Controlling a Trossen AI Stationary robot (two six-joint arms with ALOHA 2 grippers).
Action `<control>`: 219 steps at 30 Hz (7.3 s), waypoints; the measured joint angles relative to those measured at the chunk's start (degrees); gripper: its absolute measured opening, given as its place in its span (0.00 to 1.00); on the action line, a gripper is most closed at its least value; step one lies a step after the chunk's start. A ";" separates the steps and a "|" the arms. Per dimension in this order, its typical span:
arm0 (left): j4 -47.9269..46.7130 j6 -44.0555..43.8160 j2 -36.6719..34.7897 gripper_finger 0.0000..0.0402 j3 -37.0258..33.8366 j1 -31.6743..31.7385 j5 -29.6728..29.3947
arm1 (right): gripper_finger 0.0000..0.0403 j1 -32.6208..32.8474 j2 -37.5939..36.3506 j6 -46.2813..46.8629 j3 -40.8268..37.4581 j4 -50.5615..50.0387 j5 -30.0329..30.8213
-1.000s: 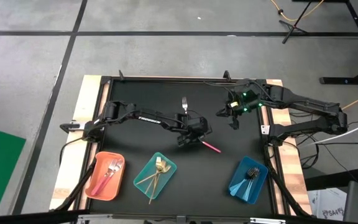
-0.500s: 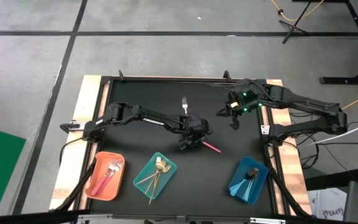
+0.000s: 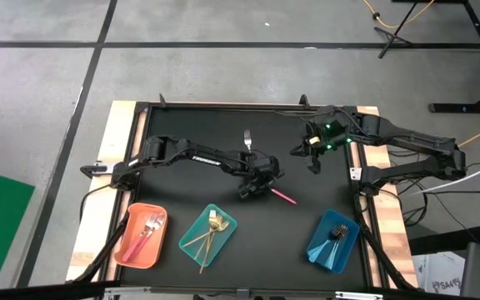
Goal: Sort silverware by color (type)
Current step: Put the pink fork into the orange bin
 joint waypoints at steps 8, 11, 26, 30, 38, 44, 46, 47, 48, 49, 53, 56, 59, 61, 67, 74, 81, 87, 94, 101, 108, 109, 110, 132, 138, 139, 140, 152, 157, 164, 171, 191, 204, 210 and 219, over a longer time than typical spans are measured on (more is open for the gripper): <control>-0.24 1.93 0.91 0.22 0.13 0.03 1.89 | 0.00 -0.02 0.00 0.00 0.00 -0.13 0.00; -0.63 3.57 0.94 0.16 0.13 -0.02 1.35 | 0.00 0.00 0.00 0.00 0.00 -0.15 -0.01; -0.37 13.66 1.11 0.01 0.09 -0.85 -2.49 | 0.00 0.00 0.00 0.00 0.00 -0.17 -0.02; -0.29 17.82 1.02 0.01 0.03 -1.21 -2.58 | 0.00 0.00 0.00 0.00 0.00 -0.17 -0.02; 3.97 28.20 0.40 0.00 -0.11 -1.25 -2.25 | 0.00 0.00 0.00 0.00 0.00 -0.20 -0.02; 3.82 36.11 -2.28 0.00 -0.11 -0.38 -0.99 | 0.00 0.00 0.00 0.00 0.00 -0.22 -0.02; 3.55 38.37 -3.30 0.00 -0.11 -0.09 0.03 | 0.00 -0.02 0.00 0.00 0.00 -0.15 -0.01; 3.33 39.65 -3.80 0.00 -0.11 0.08 0.70 | 0.00 0.00 0.00 0.00 0.00 -0.12 -0.05; 3.43 40.93 -4.36 0.00 -0.11 0.32 1.36 | 0.00 -0.01 0.00 0.01 0.00 -0.01 -0.02; 3.15 41.98 -5.16 0.00 -0.11 0.52 2.03 | 0.00 -0.02 0.00 0.05 0.00 -0.03 -0.01; 1.16 47.25 -8.49 0.00 -0.09 1.92 5.69 | 0.00 -0.02 0.00 0.11 0.00 -0.22 -0.13; -2.02 51.94 -11.77 0.00 -0.09 3.35 9.15 | 0.00 -0.02 0.02 0.20 0.00 -0.24 -0.15; -7.75 57.00 -16.15 0.00 -0.03 5.00 11.65 | 0.00 -0.02 0.02 0.20 0.00 -0.29 -0.17; -13.68 60.11 -19.26 0.00 -0.02 5.89 12.24 | 0.00 -0.02 0.02 0.20 0.00 -0.26 -0.19; -37.11 67.10 -29.13 0.00 -0.02 6.68 10.19 | 0.00 0.00 0.02 0.20 0.00 -0.15 -0.22; -62.22 66.17 -37.77 0.00 -0.02 0.11 2.15 | 0.00 -0.02 0.02 0.18 0.00 -0.15 -0.08; -66.42 55.94 -41.42 0.00 -2.26 -11.94 -2.66 | 0.00 -0.02 0.02 0.17 0.00 -0.22 -0.06; -66.92 46.81 -41.96 0.00 -11.16 -22.01 0.68 | 0.00 -0.02 0.02 0.18 0.00 -0.17 -0.03; -64.58 37.75 -42.34 0.00 -22.07 -31.75 4.46 | 0.00 -0.02 0.02 0.17 0.00 -0.11 -0.02; -58.37 31.59 -42.30 0.00 -28.97 -38.42 4.52 | 0.00 -0.02 0.02 0.17 0.00 1.52 -0.01; -52.14 26.95 -42.25 0.00 -33.58 -43.60 5.88 | 0.00 -0.02 0.02 0.17 0.00 1.54 -0.02; -51.93 26.91 -42.19 0.01 -33.81 -44.06 5.88 | 0.00 -0.02 0.02 0.17 0.00 1.54 -0.02; -51.89 26.91 -42.17 0.02 -34.02 -44.51 5.90 | 0.00 -0.02 0.02 0.17 0.00 1.54 -0.02; -55.32 20.26 -42.12 0.20 -29.41 -44.63 7.33 | 0.00 0.02 -3.89 -0.01 0.00 1.52 -5.70; -56.98 18.73 -42.14 0.17 -19.16 -40.50 0.34 | 0.00 0.02 -14.75 -1.49 -2.66 1.93 -3.47; -56.94 18.53 -42.14 0.17 -17.65 -39.36 -2.04 | 0.00 0.02 -16.82 -1.49 -3.96 2.64 -3.03; -56.96 18.47 -42.14 0.17 -16.19 -38.11 -4.77 | 0.00 0.02 -18.75 -1.50 -5.53 3.84 -3.01; -50.69 21.49 -42.14 0.20 -8.92 -20.21 -29.55 | 0.00 -0.01 -40.51 0.25 -29.19 20.26 -3.69; -40.87 28.73 -42.14 0.24 -8.92 -12.75 -27.82 | 0.00 -0.02 -47.26 1.30 -37.80 29.45 -3.71; -23.99 38.27 -40.23 0.28 -8.90 -3.96 -26.38 | 0.00 0.00 -54.42 4.77 -50.49 51.47 -3.47; -9.68 41.09 -33.28 0.29 -8.91 3.73 -15.43 | 0.00 -0.02 -56.27 6.39 -58.70 61.24 -3.14; 5.84 46.29 -13.31 0.26 -9.00 16.90 6.54 | 0.00 -0.02 -56.24 7.80 -62.90 56.97 -3.60; 5.86 49.09 -13.34 0.27 -8.95 15.19 -3.93 | 0.00 -0.02 -55.89 6.14 -62.90 48.69 -3.16; 5.86 49.07 -13.34 0.27 -8.94 14.42 -3.91 | 0.00 -0.02 -55.89 6.16 -62.90 48.59 -3.17; 7.32 51.49 -13.36 0.27 -8.92 13.77 -4.54 | 0.00 -0.02 -55.89 6.17 -62.88 48.49 -3.19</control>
